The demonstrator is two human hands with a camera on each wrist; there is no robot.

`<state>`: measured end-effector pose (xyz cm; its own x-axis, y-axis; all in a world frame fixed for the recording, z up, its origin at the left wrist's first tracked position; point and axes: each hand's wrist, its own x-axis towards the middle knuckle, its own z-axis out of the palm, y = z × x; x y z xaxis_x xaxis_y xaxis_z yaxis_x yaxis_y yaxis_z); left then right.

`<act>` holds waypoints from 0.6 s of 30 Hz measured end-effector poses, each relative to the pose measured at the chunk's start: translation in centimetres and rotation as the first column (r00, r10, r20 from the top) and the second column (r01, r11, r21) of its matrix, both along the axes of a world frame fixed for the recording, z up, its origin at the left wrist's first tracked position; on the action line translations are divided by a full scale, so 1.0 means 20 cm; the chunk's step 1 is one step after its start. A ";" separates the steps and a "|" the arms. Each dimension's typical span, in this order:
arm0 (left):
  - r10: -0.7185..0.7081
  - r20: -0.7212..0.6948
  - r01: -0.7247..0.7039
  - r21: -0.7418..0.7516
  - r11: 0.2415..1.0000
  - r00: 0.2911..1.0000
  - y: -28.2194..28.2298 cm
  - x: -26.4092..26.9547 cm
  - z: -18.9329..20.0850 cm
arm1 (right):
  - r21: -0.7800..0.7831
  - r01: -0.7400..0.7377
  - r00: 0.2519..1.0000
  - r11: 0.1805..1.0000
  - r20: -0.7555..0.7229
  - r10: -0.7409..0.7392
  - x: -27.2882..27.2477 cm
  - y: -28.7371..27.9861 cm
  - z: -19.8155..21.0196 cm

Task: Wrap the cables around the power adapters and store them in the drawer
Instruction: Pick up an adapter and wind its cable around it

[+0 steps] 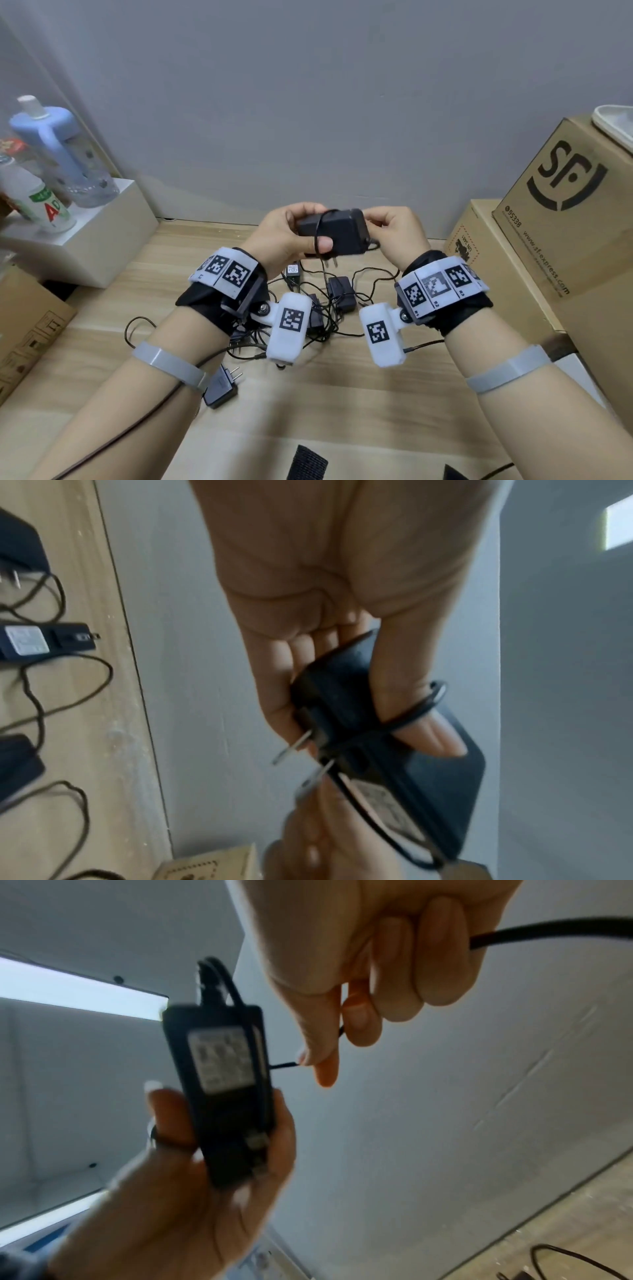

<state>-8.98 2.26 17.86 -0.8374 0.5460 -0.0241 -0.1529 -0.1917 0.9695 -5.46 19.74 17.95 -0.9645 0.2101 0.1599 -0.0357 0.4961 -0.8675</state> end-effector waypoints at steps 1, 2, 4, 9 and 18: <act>0.017 0.020 -0.018 0.047 0.999 1.000 0.01 0.00 0.01 | -0.002 0.011 1.000 1.000 0.019 -0.011 0.00 -0.01 -0.02; 0.039 0.030 -0.041 0.078 0.996 0.999 0.02 0.00 0.03 | 0.005 0.015 0.999 1.000 0.039 -0.015 0.02 -0.02 -0.03; 0.092 0.027 -0.095 0.108 0.990 0.995 0.04 0.00 0.04 | 0.037 -0.028 0.997 0.999 0.078 0.025 0.04 -0.06 -0.06; 0.227 0.024 -0.228 0.050 0.972 0.974 0.06 -0.01 0.04 | 0.132 -0.129 0.985 0.983 0.128 0.112 0.07 -0.12 -0.07; 0.348 -0.190 -0.379 -0.162 0.911 0.918 0.05 -0.02 -0.01 | 0.207 -0.221 0.968 0.953 0.165 0.188 0.13 -0.16 -0.04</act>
<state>-9.33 3.25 17.75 -0.9786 0.2002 0.0472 0.0453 -0.0140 0.9989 -2.77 16.60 17.16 -0.9991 -0.0195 0.0382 -0.0414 0.6719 -0.7395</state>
